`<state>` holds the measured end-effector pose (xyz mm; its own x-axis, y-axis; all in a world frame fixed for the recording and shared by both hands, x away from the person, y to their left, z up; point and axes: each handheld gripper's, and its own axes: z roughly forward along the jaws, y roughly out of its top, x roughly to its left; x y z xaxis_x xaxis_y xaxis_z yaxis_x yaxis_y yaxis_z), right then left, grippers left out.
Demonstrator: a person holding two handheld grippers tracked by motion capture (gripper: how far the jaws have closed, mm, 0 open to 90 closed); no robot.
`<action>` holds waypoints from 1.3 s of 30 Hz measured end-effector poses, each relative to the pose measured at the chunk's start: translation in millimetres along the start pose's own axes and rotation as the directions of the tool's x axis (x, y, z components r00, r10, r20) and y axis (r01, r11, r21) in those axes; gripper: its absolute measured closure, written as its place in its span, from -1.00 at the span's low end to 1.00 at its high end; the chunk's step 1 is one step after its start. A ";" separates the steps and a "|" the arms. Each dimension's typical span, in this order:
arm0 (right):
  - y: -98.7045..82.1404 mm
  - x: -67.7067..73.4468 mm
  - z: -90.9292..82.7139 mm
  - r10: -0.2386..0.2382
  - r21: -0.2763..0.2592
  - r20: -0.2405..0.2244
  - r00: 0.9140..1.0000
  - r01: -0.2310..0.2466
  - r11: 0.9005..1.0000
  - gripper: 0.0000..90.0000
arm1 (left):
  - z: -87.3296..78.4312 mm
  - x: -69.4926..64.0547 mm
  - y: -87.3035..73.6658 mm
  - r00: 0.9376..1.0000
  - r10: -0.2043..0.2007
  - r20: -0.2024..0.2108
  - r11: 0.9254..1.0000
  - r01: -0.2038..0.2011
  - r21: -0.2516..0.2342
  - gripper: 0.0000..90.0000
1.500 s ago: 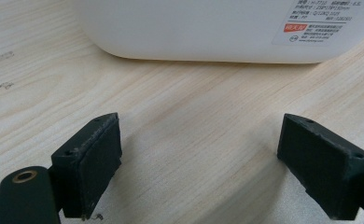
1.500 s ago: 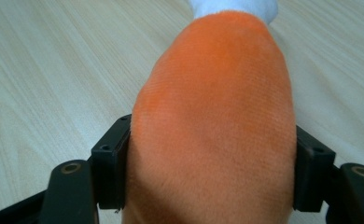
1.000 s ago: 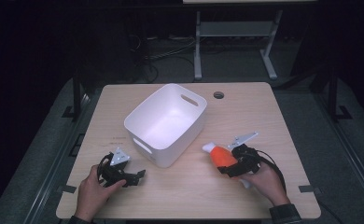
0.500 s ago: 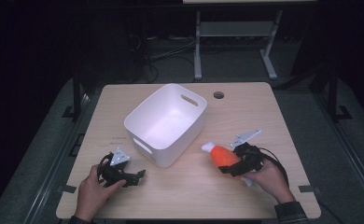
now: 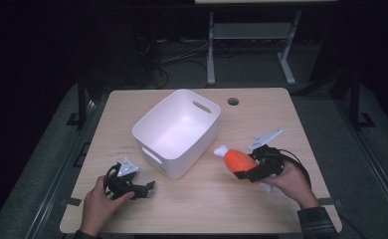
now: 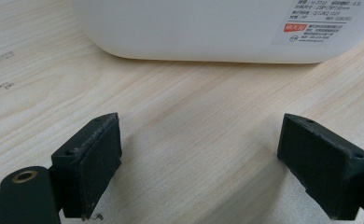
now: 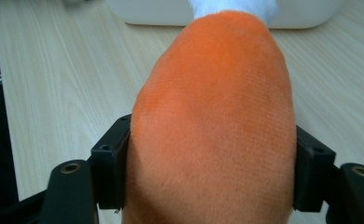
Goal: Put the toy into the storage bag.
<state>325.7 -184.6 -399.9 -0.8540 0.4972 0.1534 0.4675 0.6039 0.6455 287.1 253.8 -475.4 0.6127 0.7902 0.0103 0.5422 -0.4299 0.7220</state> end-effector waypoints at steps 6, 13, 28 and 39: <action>6.6 -1.8 -7.2 -0.015 -0.014 -0.012 1.000 0.014 1.000 -0.34 | 0.0 0.0 0.0 1.000 0.000 0.000 1.000 0.000 0.000 -0.72; 15.7 -2.5 -16.6 -0.038 -0.032 -0.021 0.999 0.037 0.999 -0.34 | 0.0 -0.1 0.1 1.000 -0.002 0.000 1.000 0.002 0.000 -0.72; 44.9 -5.7 -37.5 -0.083 -0.072 -0.047 0.995 0.080 0.994 -0.35 | 0.0 -0.1 0.1 1.000 -0.003 0.000 1.000 0.003 0.000 -0.72; 71.6 -9.8 -43.4 -0.115 -0.085 -0.050 0.992 0.110 0.990 -0.35 | -0.2 0.2 0.2 1.000 0.001 0.000 1.000 -0.001 0.003 -0.72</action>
<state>357.6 -173.2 -322.7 -0.9123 0.3929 0.1154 0.3494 0.5999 0.7197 287.2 254.0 -475.1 0.6132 0.7898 0.0107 0.5436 -0.4318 0.7197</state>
